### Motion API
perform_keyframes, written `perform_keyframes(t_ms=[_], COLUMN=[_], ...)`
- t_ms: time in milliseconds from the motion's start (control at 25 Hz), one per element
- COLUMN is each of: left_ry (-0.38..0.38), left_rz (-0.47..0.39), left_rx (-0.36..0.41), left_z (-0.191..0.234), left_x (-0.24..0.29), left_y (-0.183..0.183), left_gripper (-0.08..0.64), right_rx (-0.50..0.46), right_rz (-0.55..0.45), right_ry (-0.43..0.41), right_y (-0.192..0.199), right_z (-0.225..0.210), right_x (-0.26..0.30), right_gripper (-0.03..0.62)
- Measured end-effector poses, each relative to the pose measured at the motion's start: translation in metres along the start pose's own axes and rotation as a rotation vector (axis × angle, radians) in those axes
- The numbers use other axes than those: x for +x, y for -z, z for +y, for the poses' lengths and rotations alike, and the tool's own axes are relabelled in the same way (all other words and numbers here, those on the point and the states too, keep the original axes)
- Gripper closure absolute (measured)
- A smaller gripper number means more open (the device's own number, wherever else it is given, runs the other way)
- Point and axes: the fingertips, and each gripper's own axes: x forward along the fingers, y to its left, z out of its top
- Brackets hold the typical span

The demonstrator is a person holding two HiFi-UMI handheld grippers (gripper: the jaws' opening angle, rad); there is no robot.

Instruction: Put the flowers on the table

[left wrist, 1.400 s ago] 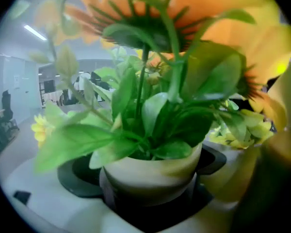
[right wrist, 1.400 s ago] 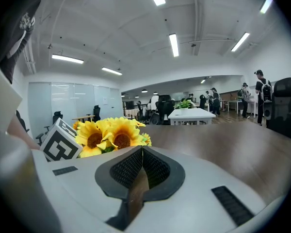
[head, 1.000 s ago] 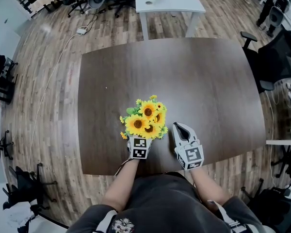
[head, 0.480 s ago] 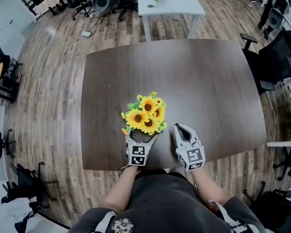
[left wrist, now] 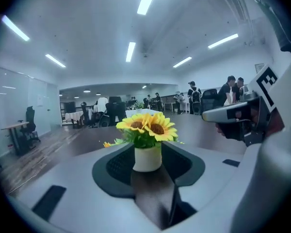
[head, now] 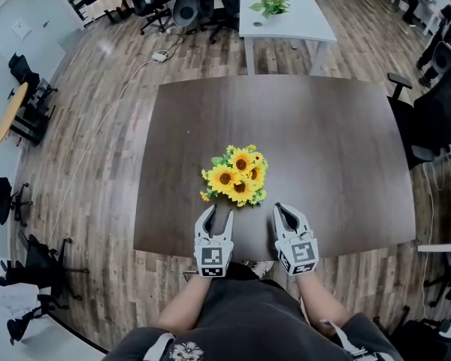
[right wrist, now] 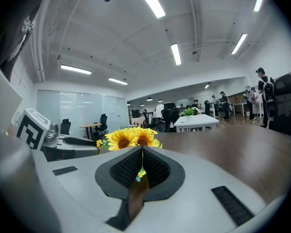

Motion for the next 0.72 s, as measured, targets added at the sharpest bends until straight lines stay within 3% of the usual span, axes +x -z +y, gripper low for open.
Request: perform_keyframes(t_ms=[160, 440, 720], left_ry=[-0.033, 0.026, 0.083], left_rz=[-0.036, -0.078, -0.109], left_rx=[0.011, 0.021, 0.021], left_z=[0.006, 0.009, 0.017], left_x=[-0.014, -0.014, -0.023], left_y=[-0.023, -0.046, -0.067], left_gripper=[0.547, 0.552, 0.552], right_rx=[0.019, -0.001, -0.048], right_rz=[0.007, -0.022, -0.077], right_ry=[0.002, 0.027, 0.056], right_y=[0.008, -0.008, -0.048], right_z=[0.004, 0.005, 0.022], right_x=[-0.003, -0.003, -0.004], right_gripper=[0.569, 0.569, 0.569])
